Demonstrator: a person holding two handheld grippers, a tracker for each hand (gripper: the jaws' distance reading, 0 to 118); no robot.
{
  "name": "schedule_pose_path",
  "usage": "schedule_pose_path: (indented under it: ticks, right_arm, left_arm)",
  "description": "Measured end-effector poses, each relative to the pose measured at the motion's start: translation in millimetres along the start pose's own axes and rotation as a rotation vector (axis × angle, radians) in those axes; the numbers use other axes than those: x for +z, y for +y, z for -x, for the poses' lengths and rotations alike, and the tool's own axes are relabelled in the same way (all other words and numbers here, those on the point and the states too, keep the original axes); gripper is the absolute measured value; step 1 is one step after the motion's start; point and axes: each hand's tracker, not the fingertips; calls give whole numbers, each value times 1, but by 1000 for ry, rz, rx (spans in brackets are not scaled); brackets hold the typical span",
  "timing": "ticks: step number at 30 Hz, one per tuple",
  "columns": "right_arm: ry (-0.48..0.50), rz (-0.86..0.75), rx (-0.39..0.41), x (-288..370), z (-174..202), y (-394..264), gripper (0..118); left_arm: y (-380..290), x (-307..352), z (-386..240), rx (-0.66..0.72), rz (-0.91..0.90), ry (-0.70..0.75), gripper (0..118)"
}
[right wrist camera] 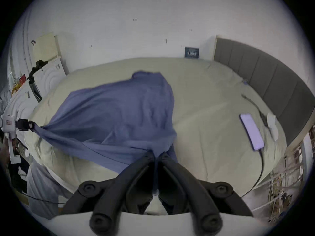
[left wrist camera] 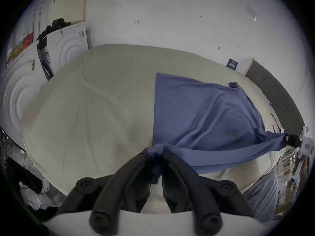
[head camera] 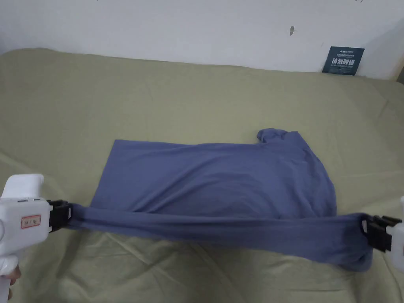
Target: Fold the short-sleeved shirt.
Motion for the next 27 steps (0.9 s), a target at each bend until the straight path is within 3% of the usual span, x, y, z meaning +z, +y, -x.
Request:
schedule_pose_path:
  ticks: [10,19,27]
  right_arm:
    - [-37,70,46,-98,2,75,4]
    - [-76,180,71,-192,8,71,4]
    - [-90,223,53,-214,0,58,4]
  left_arm:
    - [63,-73,-18,15,25,49,13]
    - [70,-148,-23,28,119,83,13]
    - [74,-170,-27,-5,137,79,13]
